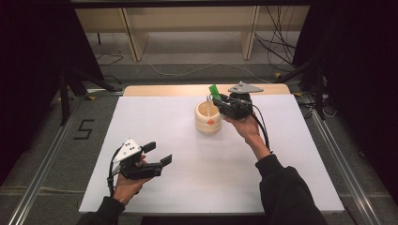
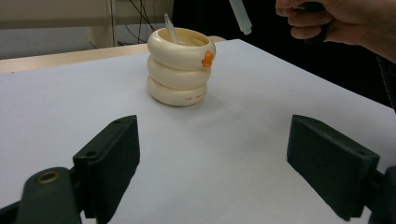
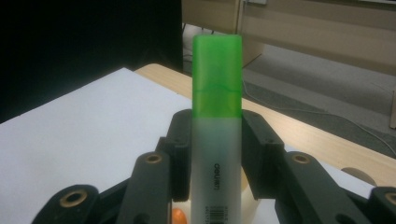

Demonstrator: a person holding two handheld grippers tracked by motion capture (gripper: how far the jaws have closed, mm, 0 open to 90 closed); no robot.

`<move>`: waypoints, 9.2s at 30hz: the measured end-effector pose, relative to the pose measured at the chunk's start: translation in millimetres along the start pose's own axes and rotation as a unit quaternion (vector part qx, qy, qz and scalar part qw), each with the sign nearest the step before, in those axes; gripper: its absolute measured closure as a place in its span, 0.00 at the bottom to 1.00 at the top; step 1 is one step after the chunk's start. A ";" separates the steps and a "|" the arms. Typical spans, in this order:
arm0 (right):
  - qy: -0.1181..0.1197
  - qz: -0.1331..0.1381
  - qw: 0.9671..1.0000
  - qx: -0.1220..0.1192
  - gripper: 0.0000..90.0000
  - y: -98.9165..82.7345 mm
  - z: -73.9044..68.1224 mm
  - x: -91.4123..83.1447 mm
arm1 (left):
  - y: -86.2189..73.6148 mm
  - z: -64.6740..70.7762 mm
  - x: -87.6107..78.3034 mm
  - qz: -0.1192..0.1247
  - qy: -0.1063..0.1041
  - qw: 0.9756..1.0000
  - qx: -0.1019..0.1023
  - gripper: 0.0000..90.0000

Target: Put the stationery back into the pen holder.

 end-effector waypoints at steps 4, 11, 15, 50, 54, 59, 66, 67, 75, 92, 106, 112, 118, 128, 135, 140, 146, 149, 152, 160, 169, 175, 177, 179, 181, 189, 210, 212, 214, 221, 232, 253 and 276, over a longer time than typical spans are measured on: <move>-0.001 0.001 1.000 0.004 0.74 4.8 -0.4 5.0 | -0.1 0.2 -0.1 0.000 0.000 1.000 0.001 0.19; -0.005 0.001 1.000 0.009 0.74 9.4 0.1 13.1 | 0.1 0.2 -0.1 0.001 0.000 1.000 0.000 0.19; -0.008 0.003 1.000 0.014 0.74 11.9 0.5 18.5 | 0.0 0.2 -0.1 0.000 -0.001 1.000 0.001 0.19; -0.018 0.003 1.000 0.020 0.74 24.0 -6.6 50.0 | 0.9 0.9 -1.3 0.005 -0.003 1.000 -0.002 0.19; -0.015 0.001 0.999 0.029 0.74 22.1 -7.0 53.1 | 1.1 1.0 -1.4 0.006 -0.003 1.000 -0.002 0.19; -0.016 -0.002 0.999 0.030 0.74 19.5 -8.0 57.8 | 1.2 1.1 -1.6 0.007 -0.003 1.000 -0.001 0.19; -0.018 -0.006 0.999 0.033 0.74 16.3 -8.0 63.5 | 1.2 1.4 -1.7 0.007 -0.004 1.000 -0.001 0.19; -0.017 -0.007 0.999 0.034 0.74 15.8 -8.2 64.2 | 1.2 1.4 -1.7 0.007 -0.004 1.000 -0.001 0.19; -0.020 -0.015 0.999 0.034 0.74 11.0 -7.3 70.0 | 1.0 1.3 -2.0 0.006 -0.004 1.000 0.000 0.19; -0.021 -0.028 0.999 0.041 0.74 -2.3 -4.8 79.7 | 0.5 1.0 -2.6 0.005 -0.003 1.000 0.001 0.19; -0.007 -0.045 0.997 0.054 0.63 -17.4 1.8 70.7 | 0.3 0.8 -2.5 0.004 -0.002 1.000 0.001 0.19; 0.003 -0.035 0.998 0.053 0.56 -16.0 5.2 51.6 | 0.4 1.0 -1.7 0.006 -0.003 1.000 -0.004 0.19; 0.018 -0.032 0.998 0.051 0.50 -12.2 4.6 34.4 | 0.4 0.5 -1.5 0.007 -0.004 1.000 -0.007 0.19; 0.048 -0.031 0.997 0.045 0.43 -13.3 -1.6 11.3 | 0.1 -0.2 -1.8 0.005 -0.005 1.000 -0.008 0.19; 0.068 -0.033 0.996 0.037 0.38 -20.4 -11.0 -3.0 | 0.4 -0.1 -1.9 0.007 -0.005 1.000 -0.010 0.19; 0.087 -0.026 0.995 0.029 0.37 -23.7 -21.7 -18.9 | 1.3 -0.1 -2.1 0.014 -0.019 1.000 -0.017 0.18; 0.104 -0.017 0.994 0.023 0.36 -31.2 -32.9 -34.6 | 2.2 0.7 -2.4 0.018 -0.024 0.999 -0.018 0.18; 0.108 -0.015 0.994 0.020 0.35 -35.7 -35.8 -40.2 | 2.3 1.7 -2.8 0.019 -0.024 0.999 -0.016 0.18; 0.110 -0.011 0.994 0.021 0.35 -39.1 -36.4 -45.0 | 2.5 2.1 -2.7 0.018 -0.025 0.999 -0.016 0.18; 0.115 -0.006 0.993 0.023 0.33 -45.2 -38.7 -52.5 | 2.6 2.2 -2.9 0.018 -0.029 0.999 -0.017 0.18; 0.115 0.001 0.993 0.015 0.30 -54.0 -40.7 -59.4 | 3.5 2.9 -3.8 0.021 -0.030 0.999 -0.017 0.18; 0.113 0.010 0.993 0.019 0.30 -61.9 -41.1 -65.1 | 3.7 3.4 -4.7 0.021 -0.031 0.999 -0.016 0.18; 0.114 0.010 0.993 0.021 0.29 -66.1 -41.5 -66.2 | 3.7 3.6 -4.5 0.020 -0.032 0.999 -0.013 0.18; 0.114 0.009 0.993 0.020 0.29 -70.9 -41.7 -66.7 | 3.5 3.7 -4.2 0.019 -0.032 0.999 -0.015 0.18; 0.114 0.006 0.993 0.017 0.28 -74.7 -41.9 -67.1 | 3.5 4.1 -4.4 0.019 -0.033 0.999 -0.015 0.18; 0.114 0.006 0.993 0.020 0.27 -84.6 -42.9 -75.2 | 2.2 8.3 -5.4 0.015 -0.038 0.999 -0.013 0.18; 0.116 0.005 0.993 0.020 0.24 -110.2 -43.7 -94.0 | -1.5 12.1 -7.4 0.004 -0.041 0.999 -0.001 0.18; 0.112 0.004 0.993 0.020 0.24 -113.6 -42.6 -96.5 | -1.6 12.8 -7.3 0.003 -0.041 0.999 -0.001 0.18; 0.112 0.005 0.994 0.021 0.24 -116.3 -41.6 -98.9 | -1.8 13.3 -7.2 0.003 -0.041 0.999 0.000 0.18; 0.108 0.009 0.994 0.026 0.24 -124.5 -38.5 -107.1 | -2.8 14.1 -7.9 -0.001 -0.044 0.999 0.000 0.18; 0.104 0.004 0.994 0.035 0.24 -142.4 -37.1 -116.7 | -3.5 14.2 -9.4 -0.001 -0.046 0.999 -0.005 0.18; 0.096 0.007 0.994 0.047 0.23 -163.6 -36.2 -130.2 | -7.6 17.7 -10.5 -0.007 -0.052 0.999 -0.001 0.18; 0.088 0.007 0.995 0.043 0.23 -166.0 -35.1 -131.9 | -5.6 15.5 -11.1 0.001 -0.048 0.999 -0.001 0.18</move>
Point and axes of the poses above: each handheld gripper's, and its own axes: x roughly forward along the jaws, y roughly out of its top, z roughly to its right, the point moved 7 cm from there along x, roughly forward along the jaws, and after that the axes turned 8 degrees about -z, right-handed, at the moved point
